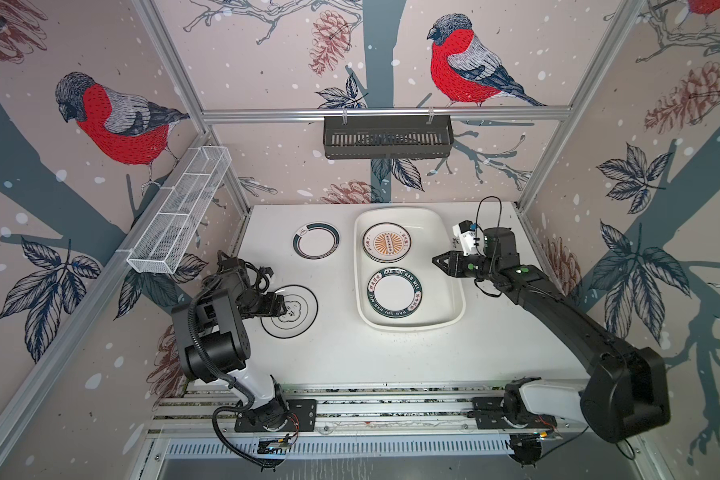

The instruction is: Place the plates into the plastic bin on the countertop

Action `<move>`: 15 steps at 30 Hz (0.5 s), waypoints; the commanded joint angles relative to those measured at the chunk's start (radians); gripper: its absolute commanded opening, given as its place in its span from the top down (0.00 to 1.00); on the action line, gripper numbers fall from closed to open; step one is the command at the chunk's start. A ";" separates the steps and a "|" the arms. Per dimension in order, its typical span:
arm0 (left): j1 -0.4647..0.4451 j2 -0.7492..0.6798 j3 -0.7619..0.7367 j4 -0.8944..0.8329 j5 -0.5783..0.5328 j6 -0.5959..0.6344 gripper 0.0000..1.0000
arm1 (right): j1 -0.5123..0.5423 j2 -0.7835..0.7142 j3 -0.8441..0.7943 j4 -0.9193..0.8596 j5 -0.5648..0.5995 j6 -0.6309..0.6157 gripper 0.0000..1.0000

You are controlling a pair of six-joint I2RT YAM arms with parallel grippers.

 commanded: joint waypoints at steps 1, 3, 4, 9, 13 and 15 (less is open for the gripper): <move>-0.037 0.015 0.003 -0.069 0.077 0.047 0.16 | -0.001 -0.001 0.003 0.019 -0.011 0.001 0.66; -0.068 0.022 0.005 -0.073 0.087 0.055 0.16 | -0.001 -0.002 0.002 0.016 -0.012 0.003 0.66; -0.084 0.028 0.006 -0.073 0.096 0.057 0.16 | -0.001 -0.004 0.001 0.016 -0.010 0.005 0.66; -0.115 0.061 0.031 -0.096 0.176 0.075 0.17 | -0.001 -0.018 -0.006 0.015 -0.004 0.010 0.66; -0.119 0.082 0.041 -0.116 0.222 0.107 0.18 | -0.001 -0.026 -0.016 0.016 0.000 0.019 0.66; -0.120 0.088 0.041 -0.116 0.219 0.123 0.19 | -0.001 -0.025 -0.020 0.019 0.003 0.027 0.66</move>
